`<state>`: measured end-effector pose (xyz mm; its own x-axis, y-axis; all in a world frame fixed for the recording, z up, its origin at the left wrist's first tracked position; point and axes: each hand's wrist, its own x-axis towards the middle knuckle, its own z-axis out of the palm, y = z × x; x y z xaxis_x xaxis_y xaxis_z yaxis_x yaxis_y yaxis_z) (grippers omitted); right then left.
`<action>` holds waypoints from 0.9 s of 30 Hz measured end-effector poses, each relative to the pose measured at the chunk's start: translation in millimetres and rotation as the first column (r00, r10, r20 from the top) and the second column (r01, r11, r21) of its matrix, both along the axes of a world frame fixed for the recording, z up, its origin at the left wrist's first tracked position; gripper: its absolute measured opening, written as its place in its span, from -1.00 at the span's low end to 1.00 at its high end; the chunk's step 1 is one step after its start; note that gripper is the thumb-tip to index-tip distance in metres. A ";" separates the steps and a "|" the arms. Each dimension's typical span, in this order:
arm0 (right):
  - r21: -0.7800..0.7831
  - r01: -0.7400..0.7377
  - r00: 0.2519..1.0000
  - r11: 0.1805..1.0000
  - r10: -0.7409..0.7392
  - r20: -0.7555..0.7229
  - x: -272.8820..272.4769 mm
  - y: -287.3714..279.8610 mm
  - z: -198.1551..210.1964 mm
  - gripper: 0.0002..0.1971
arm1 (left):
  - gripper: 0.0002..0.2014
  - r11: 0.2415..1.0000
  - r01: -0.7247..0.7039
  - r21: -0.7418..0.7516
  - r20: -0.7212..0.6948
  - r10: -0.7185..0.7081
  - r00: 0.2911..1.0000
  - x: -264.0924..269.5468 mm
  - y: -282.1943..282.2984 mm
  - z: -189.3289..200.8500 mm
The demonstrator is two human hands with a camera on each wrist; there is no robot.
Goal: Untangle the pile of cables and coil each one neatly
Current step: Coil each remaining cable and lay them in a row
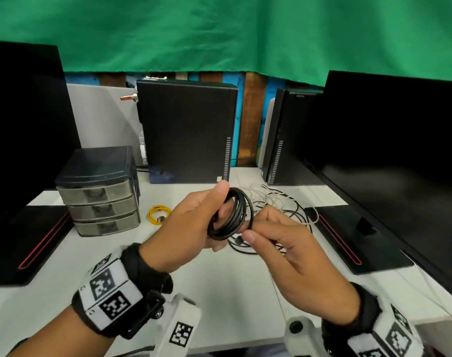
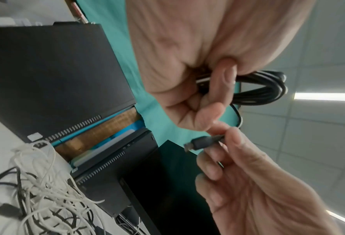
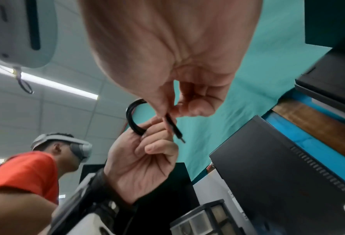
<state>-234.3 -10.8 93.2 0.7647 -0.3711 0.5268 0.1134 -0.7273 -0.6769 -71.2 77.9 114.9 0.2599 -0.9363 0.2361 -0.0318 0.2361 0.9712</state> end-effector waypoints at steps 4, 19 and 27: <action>0.332 0.044 0.983 0.942 -0.101 0.157 1.9 -2.8 6.4 -0.79 | -0.53 1.000 0.008 -0.007 0.024 -0.008 1.000 -3.4 -4.5 -5.1; 0.877 -0.186 0.980 0.442 0.146 0.134 13.6 16.8 -5.2 -0.77 | -0.54 0.856 -0.382 -0.349 0.540 0.517 0.664 -2.8 -14.4 -28.0; 0.480 0.191 0.981 0.856 -0.155 -0.114 16.6 11.0 -15.5 -0.54 | -0.72 0.800 -0.345 -0.491 0.721 0.595 0.356 -2.9 -14.8 -38.2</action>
